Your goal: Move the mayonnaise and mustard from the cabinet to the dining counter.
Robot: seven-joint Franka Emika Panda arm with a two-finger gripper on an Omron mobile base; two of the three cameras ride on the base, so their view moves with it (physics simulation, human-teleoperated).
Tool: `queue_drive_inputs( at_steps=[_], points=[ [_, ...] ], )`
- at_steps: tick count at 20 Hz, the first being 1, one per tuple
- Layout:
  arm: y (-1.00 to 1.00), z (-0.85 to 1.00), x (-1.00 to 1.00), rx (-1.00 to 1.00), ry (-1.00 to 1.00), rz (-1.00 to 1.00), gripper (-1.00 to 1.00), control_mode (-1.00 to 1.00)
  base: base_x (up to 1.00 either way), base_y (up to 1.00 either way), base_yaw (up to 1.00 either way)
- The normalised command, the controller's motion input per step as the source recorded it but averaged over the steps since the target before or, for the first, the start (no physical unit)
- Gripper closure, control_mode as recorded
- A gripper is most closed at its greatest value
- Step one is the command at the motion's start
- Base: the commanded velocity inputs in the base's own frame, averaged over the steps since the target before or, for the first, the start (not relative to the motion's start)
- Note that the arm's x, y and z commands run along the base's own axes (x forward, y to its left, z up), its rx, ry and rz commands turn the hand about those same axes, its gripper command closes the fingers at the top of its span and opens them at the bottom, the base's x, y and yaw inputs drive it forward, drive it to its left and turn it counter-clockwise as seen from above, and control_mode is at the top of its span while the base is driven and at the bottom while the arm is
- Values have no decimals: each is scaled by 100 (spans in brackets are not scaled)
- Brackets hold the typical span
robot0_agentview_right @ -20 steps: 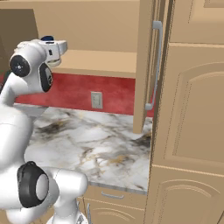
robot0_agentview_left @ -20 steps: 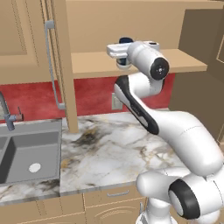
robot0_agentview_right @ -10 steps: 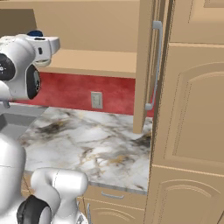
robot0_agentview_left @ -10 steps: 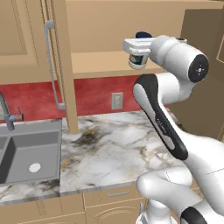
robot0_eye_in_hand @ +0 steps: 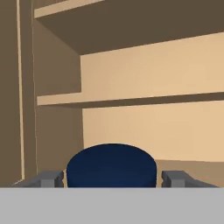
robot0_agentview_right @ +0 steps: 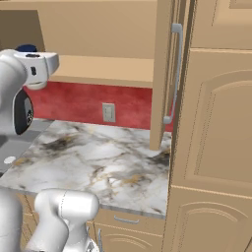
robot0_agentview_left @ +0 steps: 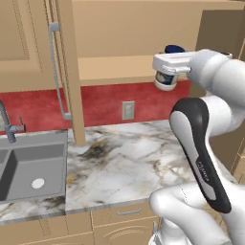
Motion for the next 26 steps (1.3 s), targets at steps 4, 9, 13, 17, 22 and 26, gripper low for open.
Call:
queue_drive_inputs(
  at_steps=[4, 9, 13, 17, 22, 26],
  points=[
    [-26, -10, -34, 0, 12, 3, 100, -100, 0, 0, 0],
    [-35, -23, -29, 0, 5, 1, 100, -100, 0, 0, 0],
    [-18, -40, -15, 0, 0, 0, 100, -100, 0, 0, 0],
    [0, -26, -1, 0, 0, 0, 100, -100, 0, 0, 0],
    [0, -1, 0, 0, 0, 0, 100, -100, 0, 0, 0],
    [0, 0, 0, 0, 0, 0, 100, -100, 0, 0, 0]
  ],
)
